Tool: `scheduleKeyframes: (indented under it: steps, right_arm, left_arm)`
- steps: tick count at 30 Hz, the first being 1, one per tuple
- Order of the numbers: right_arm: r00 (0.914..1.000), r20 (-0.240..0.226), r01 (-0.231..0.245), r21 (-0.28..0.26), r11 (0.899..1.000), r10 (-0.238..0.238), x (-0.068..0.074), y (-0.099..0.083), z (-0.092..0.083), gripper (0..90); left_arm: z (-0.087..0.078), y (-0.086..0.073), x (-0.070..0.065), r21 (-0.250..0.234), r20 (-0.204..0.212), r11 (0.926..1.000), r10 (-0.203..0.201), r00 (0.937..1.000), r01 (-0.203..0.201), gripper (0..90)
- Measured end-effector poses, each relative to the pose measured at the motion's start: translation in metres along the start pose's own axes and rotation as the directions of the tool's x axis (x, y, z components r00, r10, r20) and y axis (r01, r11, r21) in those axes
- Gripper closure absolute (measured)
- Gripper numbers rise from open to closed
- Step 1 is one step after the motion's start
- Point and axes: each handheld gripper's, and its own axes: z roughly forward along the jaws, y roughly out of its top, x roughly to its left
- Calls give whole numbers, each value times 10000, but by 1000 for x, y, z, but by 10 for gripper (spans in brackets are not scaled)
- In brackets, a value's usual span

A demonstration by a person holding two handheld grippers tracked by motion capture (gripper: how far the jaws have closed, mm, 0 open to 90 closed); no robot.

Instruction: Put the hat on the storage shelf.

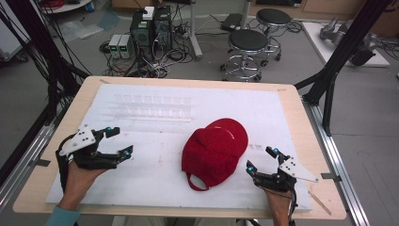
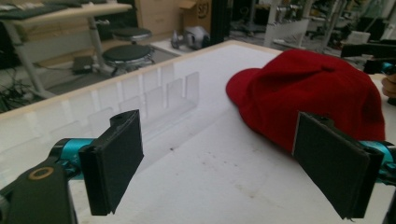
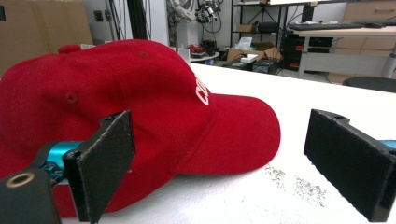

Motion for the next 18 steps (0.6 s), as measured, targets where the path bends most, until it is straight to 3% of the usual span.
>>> scheduleKeyframes:
  steps: [3, 8, 18]
  right_arm:
    - [10000, 12, -30, -4, 10000, 30, 0, 0, 0, 78]
    - [10000, 15, -92, -76, 9999, 92, -1, 0, -1, 78]
    - [9998, -16, -178, -170, 9997, 177, -1, -1, -2, 78]
  left_arm:
    - [9, 8, -7, 177, 554, 9998, -124, 9984, 114, 165]
    - [30, 23, -24, 470, 1333, 9989, 25, 9911, -88, 165]
    - [75, 36, -60, 1065, 2194, 9943, -139, 9755, -98, 165]
